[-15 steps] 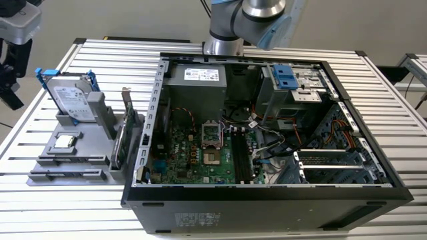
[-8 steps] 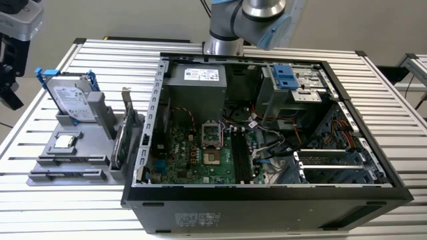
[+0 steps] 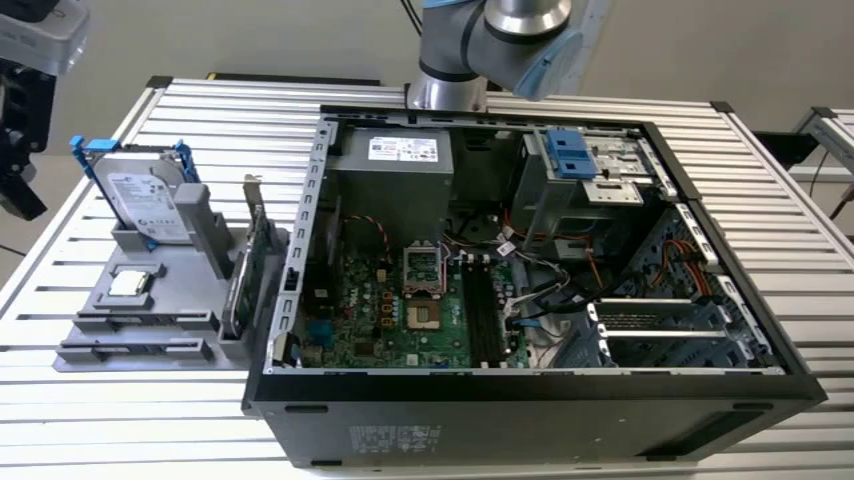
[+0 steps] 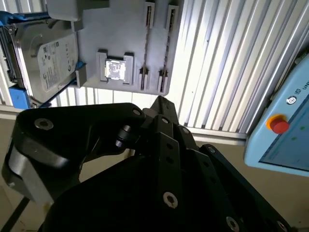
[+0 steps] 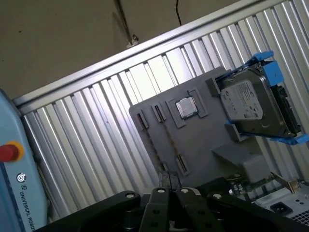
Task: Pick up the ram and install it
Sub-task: 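Pick up the ram and move it above insertion slot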
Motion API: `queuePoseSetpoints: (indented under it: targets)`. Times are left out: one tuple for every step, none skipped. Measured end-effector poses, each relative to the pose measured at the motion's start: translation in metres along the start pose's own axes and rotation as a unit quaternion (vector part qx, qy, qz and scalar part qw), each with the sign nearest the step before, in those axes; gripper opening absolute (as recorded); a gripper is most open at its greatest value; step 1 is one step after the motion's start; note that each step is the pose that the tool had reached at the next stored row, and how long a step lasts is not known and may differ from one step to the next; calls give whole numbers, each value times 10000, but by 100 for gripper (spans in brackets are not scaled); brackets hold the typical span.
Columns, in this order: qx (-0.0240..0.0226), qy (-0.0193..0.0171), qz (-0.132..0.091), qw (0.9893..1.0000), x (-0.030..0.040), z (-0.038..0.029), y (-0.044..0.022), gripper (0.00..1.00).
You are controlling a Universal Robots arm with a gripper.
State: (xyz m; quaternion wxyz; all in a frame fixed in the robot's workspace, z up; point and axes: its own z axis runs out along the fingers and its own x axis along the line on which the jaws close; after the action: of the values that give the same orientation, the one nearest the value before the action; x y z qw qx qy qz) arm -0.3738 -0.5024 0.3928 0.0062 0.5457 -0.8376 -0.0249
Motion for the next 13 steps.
queuePoseSetpoints:
  targets:
    - [0, 1, -33, 10000, 0, 0, 0, 0]
    - [2, 2, -64, 10000, 0, 0, 1, 0]
    - [4, 3, -98, 10000, 0, 0, 1, 0]
    - [7, 2, -129, 9999, 0, 0, 0, 0]
    - [11, 1, -161, 9999, -1, 0, 0, 0]
    - [16, 1, -192, 9998, -1, 0, 0, 0]
    - [21, 1, -222, 9998, -1, -1, -1, 0]
    - [26, 0, -253, 9997, -1, -1, 0, 0]
    - [30, -1, -284, 9996, -1, -1, 0, 0]
    - [35, -2, -319, 9995, -1, 0, 0, 0]
    - [39, -2, -353, 9994, -1, 0, 0, 0]
    - [42, -2, -385, 9992, -1, 0, 0, 0]
    - [47, -3, -425, 9991, -1, 0, 0, 0]
